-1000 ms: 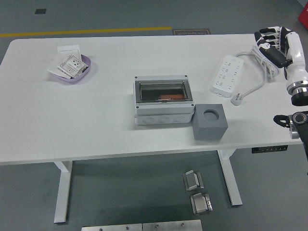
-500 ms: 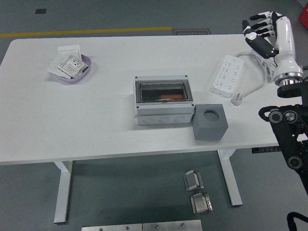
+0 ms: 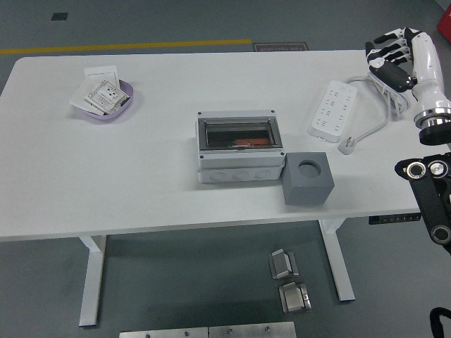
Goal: Pick up the cylinder from the cube,place it in the box,flap close box
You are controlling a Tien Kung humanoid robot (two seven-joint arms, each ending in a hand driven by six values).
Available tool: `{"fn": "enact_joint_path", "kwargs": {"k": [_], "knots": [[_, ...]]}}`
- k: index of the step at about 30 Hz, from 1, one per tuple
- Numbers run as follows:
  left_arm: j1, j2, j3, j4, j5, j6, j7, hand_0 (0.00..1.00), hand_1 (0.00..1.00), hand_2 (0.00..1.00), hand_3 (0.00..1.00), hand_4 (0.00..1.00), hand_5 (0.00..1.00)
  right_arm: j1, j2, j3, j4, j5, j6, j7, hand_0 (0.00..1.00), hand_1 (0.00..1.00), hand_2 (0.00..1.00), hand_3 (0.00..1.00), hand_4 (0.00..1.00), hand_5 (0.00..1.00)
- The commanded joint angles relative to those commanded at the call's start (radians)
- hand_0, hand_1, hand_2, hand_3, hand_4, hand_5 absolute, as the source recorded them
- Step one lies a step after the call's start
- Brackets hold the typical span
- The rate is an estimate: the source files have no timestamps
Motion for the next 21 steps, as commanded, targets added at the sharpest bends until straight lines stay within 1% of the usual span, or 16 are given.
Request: {"fn": "enact_joint_path", "kwargs": {"k": [2, 6, 11, 13, 14, 15, 16, 20, 21], "knots": [[-0.001, -0.001, 0.0, 0.0, 0.001, 0.0, 0.0, 0.637, 0.637, 0.582, 0.595, 0.661, 0.227, -0.005, -0.004, 0.006, -0.002, 0.005, 0.012, 0.005, 0.416, 0.416, 0.446, 0.531, 0.656, 0.417], [0.001, -0.004, 0.002, 0.0, 0.0, -0.001, 0.001, 0.637, 0.637, 0.583, 0.596, 0.662, 0.227, -0.009, -0.012, 0.018, -0.007, -0.008, 0.016, 0.011, 0.417, 0.415, 0.457, 0.532, 0.656, 0.426], [0.001, -0.006, 0.003, 0.0, -0.003, 0.0, 0.001, 0.637, 0.637, 0.582, 0.595, 0.662, 0.229, -0.012, -0.041, -0.006, -0.012, -0.085, 0.031, 0.023, 0.419, 0.418, 0.465, 0.542, 0.643, 0.411], [-0.001, -0.006, 0.002, 0.0, -0.003, 0.0, 0.001, 0.637, 0.637, 0.582, 0.595, 0.662, 0.229, -0.017, -0.045, -0.025, -0.005, -0.104, 0.044, 0.029, 0.419, 0.418, 0.465, 0.542, 0.643, 0.411], [-0.001, -0.006, 0.002, 0.0, -0.002, 0.0, 0.001, 0.637, 0.637, 0.582, 0.595, 0.662, 0.229, -0.02, -0.04, -0.031, 0.003, -0.109, 0.048, 0.031, 0.419, 0.418, 0.465, 0.542, 0.643, 0.411], [-0.002, -0.006, 0.002, 0.0, -0.002, 0.0, 0.001, 0.636, 0.637, 0.582, 0.596, 0.661, 0.228, -0.022, -0.035, -0.032, 0.008, -0.111, 0.049, 0.031, 0.43, 0.419, 0.468, 0.551, 0.631, 0.391], [-0.002, -0.006, 0.002, 0.0, -0.002, 0.0, 0.0, 0.636, 0.637, 0.582, 0.596, 0.661, 0.228, -0.026, -0.024, -0.033, 0.018, -0.111, 0.049, 0.033, 0.43, 0.419, 0.468, 0.551, 0.631, 0.391], [-0.003, -0.008, 0.002, 0.0, 0.001, -0.001, 0.0, 0.636, 0.637, 0.582, 0.596, 0.661, 0.228, -0.044, 0.042, -0.031, 0.061, -0.068, 0.034, 0.047, 0.43, 0.419, 0.468, 0.551, 0.631, 0.391], [-0.004, -0.008, 0.003, 0.0, -0.001, -0.001, -0.001, 0.637, 0.634, 0.582, 0.596, 0.661, 0.227, -0.05, 0.057, -0.037, 0.069, -0.044, 0.034, 0.053, 0.448, 0.43, 0.484, 0.556, 0.624, 0.382]]}}
